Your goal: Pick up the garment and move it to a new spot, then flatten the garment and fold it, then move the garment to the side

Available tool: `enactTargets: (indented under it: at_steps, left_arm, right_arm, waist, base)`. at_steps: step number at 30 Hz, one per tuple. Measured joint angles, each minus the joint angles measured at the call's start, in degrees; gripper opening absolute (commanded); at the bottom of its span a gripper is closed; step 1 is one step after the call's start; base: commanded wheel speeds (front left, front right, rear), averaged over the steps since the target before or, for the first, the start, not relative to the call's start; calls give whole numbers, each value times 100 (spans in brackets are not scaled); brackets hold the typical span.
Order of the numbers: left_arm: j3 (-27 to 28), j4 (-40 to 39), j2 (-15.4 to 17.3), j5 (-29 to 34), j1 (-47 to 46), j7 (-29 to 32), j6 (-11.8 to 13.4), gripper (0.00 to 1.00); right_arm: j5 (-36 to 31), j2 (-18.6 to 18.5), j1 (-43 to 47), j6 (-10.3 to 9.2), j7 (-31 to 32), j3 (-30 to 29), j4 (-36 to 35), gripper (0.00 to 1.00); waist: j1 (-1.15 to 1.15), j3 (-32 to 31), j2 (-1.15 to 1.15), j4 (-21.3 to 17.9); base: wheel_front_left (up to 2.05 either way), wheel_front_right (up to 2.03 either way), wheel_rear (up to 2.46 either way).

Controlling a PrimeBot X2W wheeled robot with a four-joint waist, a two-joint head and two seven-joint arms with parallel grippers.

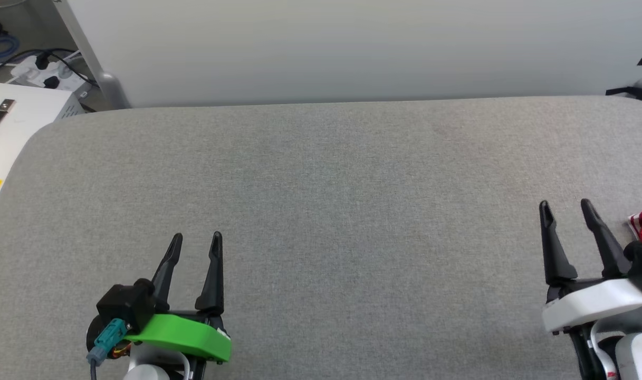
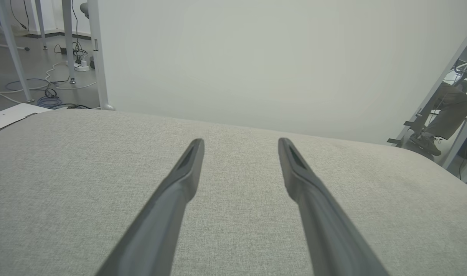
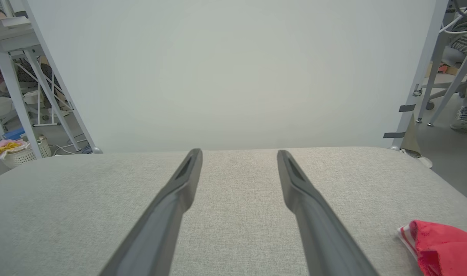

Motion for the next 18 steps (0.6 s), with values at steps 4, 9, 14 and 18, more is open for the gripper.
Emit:
enactTargets:
  at_steps: [4, 9, 14, 18]
  left_arm:
    - [112, 27, -102, 63, 87, 0, -26, 100]
    - [186, 81, -174, 168, 173, 0, -70, 100]
    - [233, 88, -211, 258, 187, 0, -78, 100]
    - [250, 85, -255, 287, 191, 0, -113, 100]
  right_arm:
    - [-71, 220, 200, 0, -205, 40, 131, 100]
    - [-127, 402, 398, 0, -369, 86, 283, 100]
    - [-168, 470, 422, 0, -439, 142, 360, 100]
    - [-177, 481, 422, 0, -469, 162, 394, 100]
  waist:
    - [0, -126, 0, 110]
    - [0, -224, 0, 176]
    - [0, -253, 0, 185]
    - [0, -242, 0, 183]
  base:
    - [0, 0, 0]
    - [0, 0, 0]
    - [0, 0, 0]
    - [0, 0, 0]
